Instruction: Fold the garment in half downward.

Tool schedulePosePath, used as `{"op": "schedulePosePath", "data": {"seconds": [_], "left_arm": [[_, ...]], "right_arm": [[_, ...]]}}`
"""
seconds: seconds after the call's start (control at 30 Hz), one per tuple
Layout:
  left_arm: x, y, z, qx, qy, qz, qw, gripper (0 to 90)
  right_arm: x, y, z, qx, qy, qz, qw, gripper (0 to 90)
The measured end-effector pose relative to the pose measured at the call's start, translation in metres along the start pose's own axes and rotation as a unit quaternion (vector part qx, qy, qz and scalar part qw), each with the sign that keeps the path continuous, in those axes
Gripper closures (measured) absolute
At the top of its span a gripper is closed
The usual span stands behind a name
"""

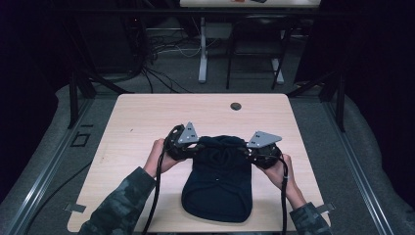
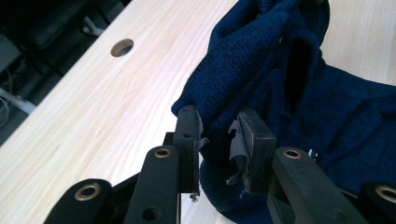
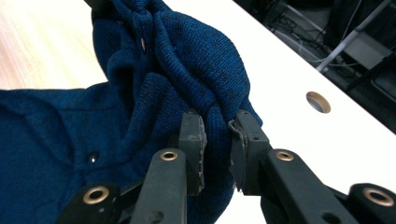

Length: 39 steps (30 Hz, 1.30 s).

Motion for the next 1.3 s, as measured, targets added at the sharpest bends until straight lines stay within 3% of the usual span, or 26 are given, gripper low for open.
{"op": "schedulePosePath", "data": {"seconds": [0.2, 0.37, 0.7, 0.97, 1.3], "left_arm": [[0.001, -0.002, 0.003, -0.006, -0.003, 0.001, 1.0000, 73.8], [-0.002, 0.003, 0.003, 0.006, 0.004, 0.004, 1.0000, 70.3], [-0.012, 0.012, 0.001, 0.008, -0.001, -0.001, 1.0000, 70.7], [-0.022, 0.015, 0.003, 0.005, -0.006, -0.015, 0.9999, 71.5], [-0.039, 0.021, 0.008, -0.007, 0.005, -0.018, 0.9998, 73.4]], "right_arm": [[-0.002, -0.004, 0.001, -0.015, 0.014, 0.006, 0.9998, 76.6], [0.004, -0.003, 0.002, -0.021, 0.008, 0.010, 0.9997, 75.3], [0.014, 0.009, 0.002, 0.005, -0.019, -0.008, 0.9998, 61.0], [0.021, 0.017, 0.005, 0.008, -0.026, -0.008, 0.9996, 61.6], [0.034, 0.026, 0.015, 0.007, -0.029, -0.005, 0.9995, 72.1]]}}
Point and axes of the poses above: each handheld gripper's, and its own axes: z roughly backward along the jaws, y roughly out of its underside, x roughly to its left, the point moved 10 cm from there along -z, roughly forward along the jaws, and after that the axes turned 3 degrees about -z, right-handed, at the moved point
